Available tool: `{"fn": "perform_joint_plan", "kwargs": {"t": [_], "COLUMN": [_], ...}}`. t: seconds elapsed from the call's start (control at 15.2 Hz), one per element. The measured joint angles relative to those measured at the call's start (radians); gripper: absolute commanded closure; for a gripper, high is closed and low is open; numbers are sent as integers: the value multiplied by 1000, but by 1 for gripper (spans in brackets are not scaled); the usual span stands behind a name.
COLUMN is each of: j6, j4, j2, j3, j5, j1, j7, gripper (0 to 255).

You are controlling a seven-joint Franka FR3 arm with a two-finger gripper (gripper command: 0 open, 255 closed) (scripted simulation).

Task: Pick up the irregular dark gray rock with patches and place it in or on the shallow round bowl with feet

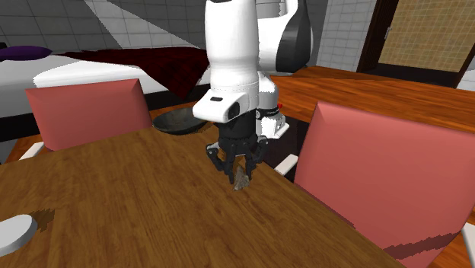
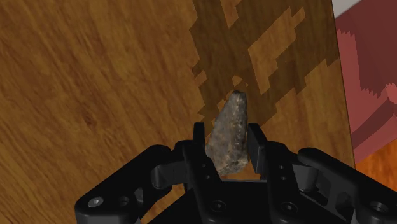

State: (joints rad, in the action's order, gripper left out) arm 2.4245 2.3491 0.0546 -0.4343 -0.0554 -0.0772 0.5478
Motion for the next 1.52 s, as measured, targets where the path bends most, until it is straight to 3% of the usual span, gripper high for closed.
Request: {"fn": "perform_joint_plan", "kwargs": {"t": [1.52], "j6": [-306], "j4": [-128], "j2": [-176], "j3": [6], "j5": [-79], "j1": [1], "j7": [43], "gripper": [255]}}
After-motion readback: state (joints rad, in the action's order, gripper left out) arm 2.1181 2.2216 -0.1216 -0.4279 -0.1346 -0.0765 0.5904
